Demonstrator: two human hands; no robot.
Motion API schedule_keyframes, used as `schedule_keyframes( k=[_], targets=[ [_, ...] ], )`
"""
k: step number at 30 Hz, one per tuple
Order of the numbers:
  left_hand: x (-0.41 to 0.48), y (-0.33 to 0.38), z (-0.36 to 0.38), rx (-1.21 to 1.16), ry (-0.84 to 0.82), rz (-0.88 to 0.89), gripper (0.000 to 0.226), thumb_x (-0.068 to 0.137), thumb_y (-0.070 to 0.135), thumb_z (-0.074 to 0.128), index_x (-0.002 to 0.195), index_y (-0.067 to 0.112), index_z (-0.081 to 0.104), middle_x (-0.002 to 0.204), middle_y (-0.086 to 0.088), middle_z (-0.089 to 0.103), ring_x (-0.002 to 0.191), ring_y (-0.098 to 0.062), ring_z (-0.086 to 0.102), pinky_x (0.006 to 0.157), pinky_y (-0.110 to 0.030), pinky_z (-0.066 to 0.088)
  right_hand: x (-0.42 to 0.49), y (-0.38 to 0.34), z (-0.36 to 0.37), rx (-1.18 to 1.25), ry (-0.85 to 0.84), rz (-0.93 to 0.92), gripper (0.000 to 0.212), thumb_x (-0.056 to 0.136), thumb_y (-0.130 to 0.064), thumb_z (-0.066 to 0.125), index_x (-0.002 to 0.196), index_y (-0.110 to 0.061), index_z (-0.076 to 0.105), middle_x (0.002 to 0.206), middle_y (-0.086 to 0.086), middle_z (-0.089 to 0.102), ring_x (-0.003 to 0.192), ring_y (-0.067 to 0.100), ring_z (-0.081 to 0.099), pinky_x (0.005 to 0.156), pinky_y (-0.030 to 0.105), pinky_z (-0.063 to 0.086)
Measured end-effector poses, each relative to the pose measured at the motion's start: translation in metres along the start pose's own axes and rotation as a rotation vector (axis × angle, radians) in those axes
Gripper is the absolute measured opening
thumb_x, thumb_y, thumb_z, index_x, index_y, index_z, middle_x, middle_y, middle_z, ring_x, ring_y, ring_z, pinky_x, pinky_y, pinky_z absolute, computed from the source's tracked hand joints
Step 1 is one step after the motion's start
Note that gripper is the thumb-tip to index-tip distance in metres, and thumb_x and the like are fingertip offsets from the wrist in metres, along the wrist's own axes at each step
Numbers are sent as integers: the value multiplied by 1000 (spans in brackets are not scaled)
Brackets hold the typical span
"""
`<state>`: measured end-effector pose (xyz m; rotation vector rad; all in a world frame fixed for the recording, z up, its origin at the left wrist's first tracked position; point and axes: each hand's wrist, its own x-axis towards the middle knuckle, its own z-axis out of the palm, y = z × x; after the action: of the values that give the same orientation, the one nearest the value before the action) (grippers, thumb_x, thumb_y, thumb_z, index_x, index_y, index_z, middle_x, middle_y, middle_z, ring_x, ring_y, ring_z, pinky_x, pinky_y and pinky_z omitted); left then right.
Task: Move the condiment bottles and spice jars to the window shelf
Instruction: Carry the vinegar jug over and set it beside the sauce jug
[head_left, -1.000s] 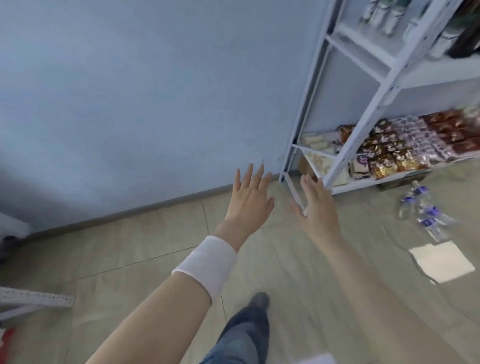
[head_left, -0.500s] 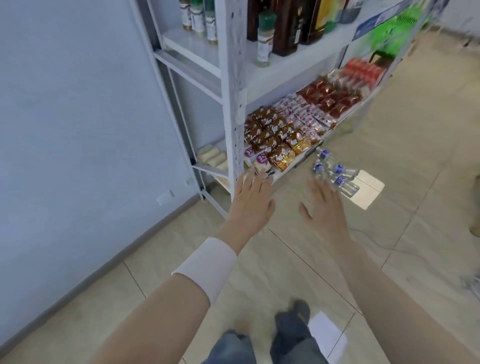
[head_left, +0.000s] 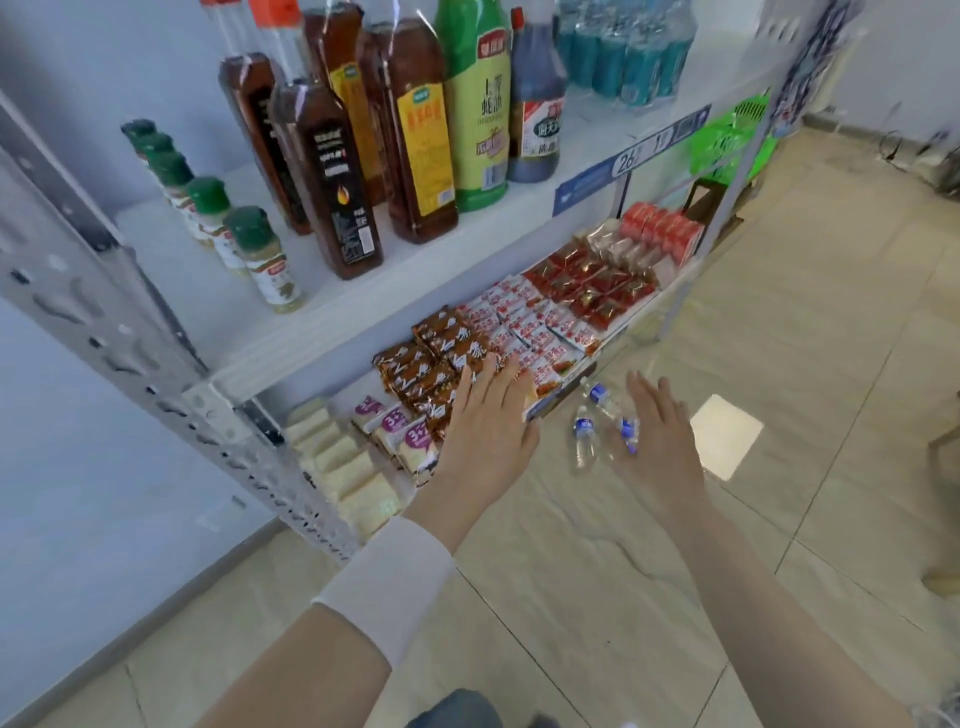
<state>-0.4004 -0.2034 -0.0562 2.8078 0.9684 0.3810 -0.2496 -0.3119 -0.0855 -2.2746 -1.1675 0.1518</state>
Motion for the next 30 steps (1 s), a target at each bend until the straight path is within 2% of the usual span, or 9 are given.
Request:
schedule_keyframes(
  k=[4, 7, 12, 16, 18, 22, 25, 28, 30],
  targets=[
    [71, 12, -5, -62, 85, -46, 54, 96, 36, 37, 144, 15, 26, 153, -5, 24, 144, -20, 10, 114, -33, -7, 69, 8, -19, 78, 54, -89, 59, 91, -32, 52, 140, -4, 34, 145, 16, 37, 140, 37, 23, 112, 48, 18],
    [127, 10, -7, -127, 145, -72, 55, 96, 35, 40, 145, 17, 22, 155, -3, 19, 145, -19, 8, 116, -34, -4, 124, 8, -31, 150, 69, -132, 60, 93, -30, 51, 144, -14, 26, 151, 6, 29, 144, 25, 15, 114, 38, 17],
    [209, 3, -14, -267, 221, -149, 59, 95, 33, 43, 146, 19, 18, 156, -4, 15, 144, -18, 8, 115, -31, -3, 218, 1, -55, 231, 64, -166, 66, 90, -42, 49, 146, -22, 21, 151, 4, 30, 141, 22, 22, 113, 44, 24],
    [258, -1, -14, -381, 274, -251, 64, 93, 32, 48, 146, 16, 16, 155, -6, 18, 142, -20, 16, 115, -32, 13, 282, -9, -69, 351, 11, -143, 72, 87, -46, 54, 147, -28, 18, 152, -1, 28, 140, 18, 24, 114, 41, 24],
    [275, -3, -11, -414, 300, -313, 66, 92, 33, 50, 146, 16, 15, 154, -6, 19, 142, -20, 18, 114, -32, 19, 307, -14, -70, 447, -36, -125, 76, 84, -46, 57, 147, -29, 18, 152, -5, 27, 139, 14, 25, 111, 33, 24],
    [300, -4, -1, -439, 374, -387, 70, 89, 29, 55, 145, 12, 17, 152, -8, 25, 140, -22, 22, 111, -29, 23, 357, -25, -64, 546, -162, -189, 84, 79, -48, 61, 147, -33, 12, 153, -10, 23, 139, 10, 23, 109, 31, 24],
    [311, -2, 9, -443, 424, -436, 73, 88, 28, 57, 145, 10, 15, 150, -10, 26, 140, -21, 23, 107, -21, 19, 396, -36, -62, 626, -286, -251, 101, 64, -58, 58, 147, -31, 8, 155, -6, 21, 141, 10, 21, 108, 27, 20],
    [321, 5, 19, -464, 474, -500, 74, 88, 28, 57, 146, 12, 13, 149, -8, 25, 139, -19, 22, 104, -16, 17, 436, -45, -59, 719, -428, -321, 111, 58, -56, 63, 148, -24, 6, 155, -1, 21, 141, 12, 22, 115, 35, 20],
    [330, 9, 24, -459, 527, -556, 74, 88, 28, 58, 145, 14, 14, 147, -7, 26, 137, -17, 25, 103, -16, 22, 461, -50, -53, 750, -534, -397, 116, 60, -58, 74, 148, -21, 9, 153, 2, 25, 139, 14, 27, 115, 41, 23]
  ],
)
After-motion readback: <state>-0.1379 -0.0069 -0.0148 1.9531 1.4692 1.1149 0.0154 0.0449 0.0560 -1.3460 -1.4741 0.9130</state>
